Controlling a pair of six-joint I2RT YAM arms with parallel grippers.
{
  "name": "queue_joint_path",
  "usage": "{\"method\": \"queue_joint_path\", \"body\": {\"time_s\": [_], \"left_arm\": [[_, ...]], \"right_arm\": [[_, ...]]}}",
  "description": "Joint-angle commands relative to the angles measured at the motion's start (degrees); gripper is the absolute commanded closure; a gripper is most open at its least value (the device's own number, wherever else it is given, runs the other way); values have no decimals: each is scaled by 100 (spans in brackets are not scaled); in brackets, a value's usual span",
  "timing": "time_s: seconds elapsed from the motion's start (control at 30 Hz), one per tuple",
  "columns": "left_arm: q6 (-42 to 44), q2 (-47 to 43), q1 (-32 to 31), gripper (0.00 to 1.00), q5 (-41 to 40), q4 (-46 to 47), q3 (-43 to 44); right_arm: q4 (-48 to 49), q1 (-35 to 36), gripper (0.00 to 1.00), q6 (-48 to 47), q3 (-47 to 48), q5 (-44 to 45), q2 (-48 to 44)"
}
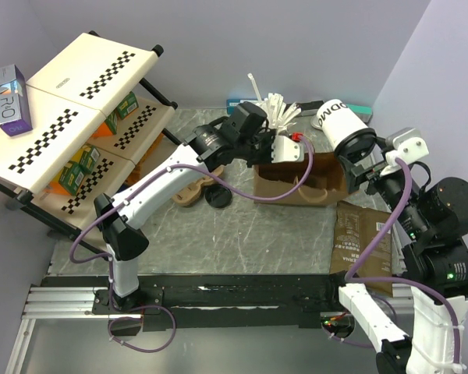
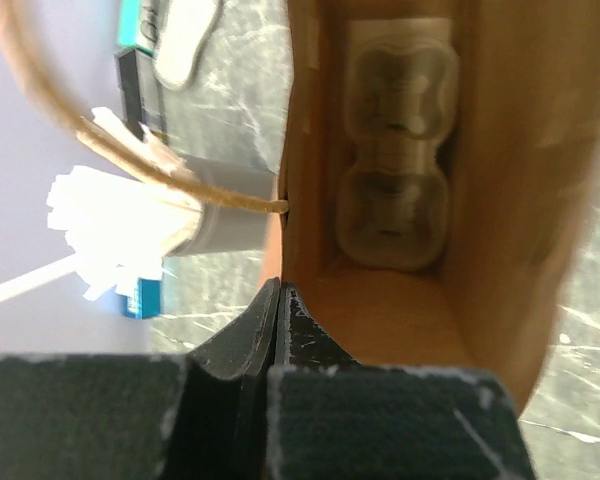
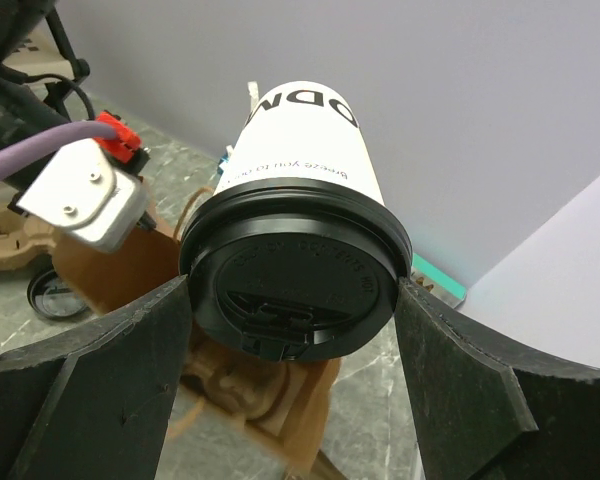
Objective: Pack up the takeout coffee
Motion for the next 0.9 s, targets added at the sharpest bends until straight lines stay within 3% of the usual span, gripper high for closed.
{"method": "queue_joint_path", "body": {"time_s": [0.0,0.03,0.13,0.33,0.53,0.7,0.87], "left_arm": [[-412,-118,-15,99,-132,-62,-202],[-456,-109,-15,96,-141,-18,-203],[-526,-21,-24,63,-184,176,-133],[-658,128,-24,41,-272,746,-27],[-693,611,11,44,-246,976,561],[-1167,1121,239,47,253,1221,1133],[-1861,1183,503,33,580,2230,1081]], "right_arm": [[61,-28,100,54,-126,-38,-150],[35,-28,100,63,-135,-20,-150],[17,-28,100,98,-118,-20,-168],[-9,-28,100,80,-100,33,-194],[-53,-19,100,72,-65,59,-185],[-71,-63,100,63,23,103,-168],[-132,-81,100,-43,128,314,-159]]}}
